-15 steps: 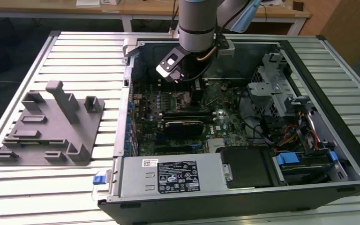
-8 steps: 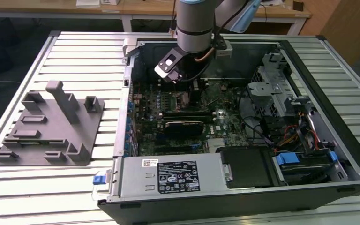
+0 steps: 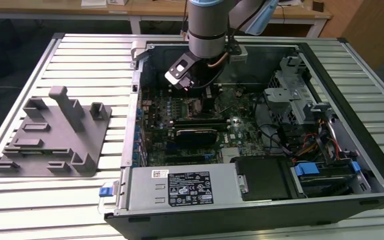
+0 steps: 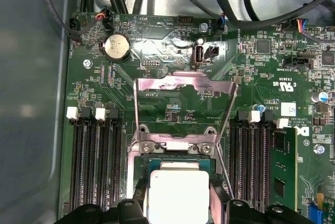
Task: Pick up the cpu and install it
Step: 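Place the cpu into insertion slot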
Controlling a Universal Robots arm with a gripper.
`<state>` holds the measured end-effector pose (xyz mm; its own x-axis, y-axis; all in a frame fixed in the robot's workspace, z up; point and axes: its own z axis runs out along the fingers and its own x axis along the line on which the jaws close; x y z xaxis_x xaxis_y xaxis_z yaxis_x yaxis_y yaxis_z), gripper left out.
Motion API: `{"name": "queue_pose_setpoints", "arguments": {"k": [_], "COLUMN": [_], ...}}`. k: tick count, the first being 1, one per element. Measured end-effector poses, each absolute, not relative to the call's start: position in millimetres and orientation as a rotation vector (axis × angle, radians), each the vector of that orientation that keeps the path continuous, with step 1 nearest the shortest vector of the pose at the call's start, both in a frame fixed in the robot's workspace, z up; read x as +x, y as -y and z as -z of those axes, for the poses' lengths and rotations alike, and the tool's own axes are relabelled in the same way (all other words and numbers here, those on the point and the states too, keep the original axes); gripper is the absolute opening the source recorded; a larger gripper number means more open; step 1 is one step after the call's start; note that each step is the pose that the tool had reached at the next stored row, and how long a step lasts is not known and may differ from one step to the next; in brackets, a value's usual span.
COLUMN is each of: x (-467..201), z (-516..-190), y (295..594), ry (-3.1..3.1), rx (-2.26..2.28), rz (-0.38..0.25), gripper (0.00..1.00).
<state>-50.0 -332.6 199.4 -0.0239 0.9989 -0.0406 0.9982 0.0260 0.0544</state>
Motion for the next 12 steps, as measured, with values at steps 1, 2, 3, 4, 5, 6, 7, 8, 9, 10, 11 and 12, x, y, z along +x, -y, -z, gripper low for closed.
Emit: {"name": "queue_pose_setpoints", "arguments": {"k": [1, 2, 3, 4, 5, 6, 7, 8, 9, 10, 11, 12], "x": [-49.9, -49.9, -49.9, -49.9, -49.9, -49.9, -49.9, -49.9, -50.0, -49.9, -49.9, -49.9], "z": [-198.7, -198.7, -198.4, -198.1, -198.0, -198.0, -197.9, -197.7, -197.6, -197.6, -197.6, -197.4], "y": [332.6, 332.6, 332.6, 332.6, 332.6, 332.6, 332.5, 332.5, 332.6, 332.6, 332.6, 332.6], "ry": [-2.201, -2.201, -2.201, -2.201, -2.201, -2.201, -2.201, -2.201, -2.201, -2.201, -2.201, -2.201], "rx": [2.147, 2.147, 2.147, 2.147, 2.147, 2.147, 2.147, 2.147, 2.147, 2.147, 2.147, 2.147], "rz": [-0.016, -0.016, -0.016, -0.016, -0.016, -0.016, -0.017, -0.017, -0.016, -0.016, -0.016, -0.017], "gripper": [0.55, 0.55, 0.55, 0.55, 0.55, 0.55, 0.55, 0.55, 0.55, 0.55, 0.55, 0.55]}}
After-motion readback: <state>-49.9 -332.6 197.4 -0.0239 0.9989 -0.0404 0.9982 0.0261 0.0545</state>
